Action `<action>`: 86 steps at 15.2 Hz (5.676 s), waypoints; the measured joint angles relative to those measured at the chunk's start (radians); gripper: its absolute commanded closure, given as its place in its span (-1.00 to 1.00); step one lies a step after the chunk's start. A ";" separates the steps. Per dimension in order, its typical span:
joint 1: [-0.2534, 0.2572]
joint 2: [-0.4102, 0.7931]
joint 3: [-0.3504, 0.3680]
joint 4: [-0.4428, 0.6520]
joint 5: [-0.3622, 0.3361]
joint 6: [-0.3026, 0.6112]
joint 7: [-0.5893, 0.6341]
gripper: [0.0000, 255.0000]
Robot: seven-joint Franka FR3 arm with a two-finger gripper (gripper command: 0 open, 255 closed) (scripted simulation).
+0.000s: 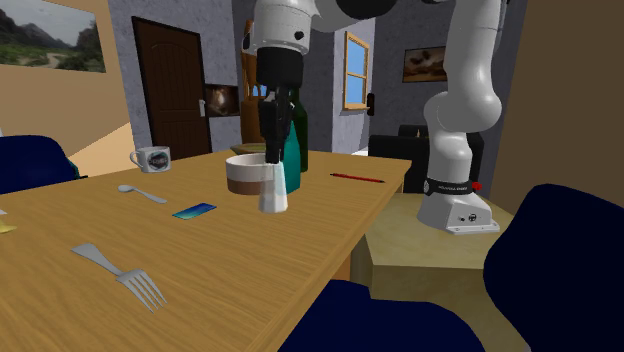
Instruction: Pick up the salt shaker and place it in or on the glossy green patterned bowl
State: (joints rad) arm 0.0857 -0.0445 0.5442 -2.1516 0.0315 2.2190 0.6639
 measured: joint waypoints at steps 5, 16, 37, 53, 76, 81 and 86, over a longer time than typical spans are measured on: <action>-0.001 -0.031 -0.004 0.038 0.018 -0.064 -0.012 1.00; -0.004 -0.067 -0.014 0.150 0.035 -0.210 -0.025 1.00; -0.151 -0.130 -0.248 0.194 0.067 -0.334 -0.408 1.00; -0.309 0.067 -0.440 0.474 0.041 -0.444 -0.744 1.00; -0.375 0.215 -0.497 0.469 0.047 -0.301 -0.880 1.00; -0.376 0.222 -0.497 0.409 0.049 -0.235 -0.886 1.00; -0.375 0.220 -0.497 0.398 0.049 -0.223 -0.887 1.00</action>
State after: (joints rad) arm -0.2897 0.1758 0.0476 -1.7537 0.0810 1.9956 -0.2231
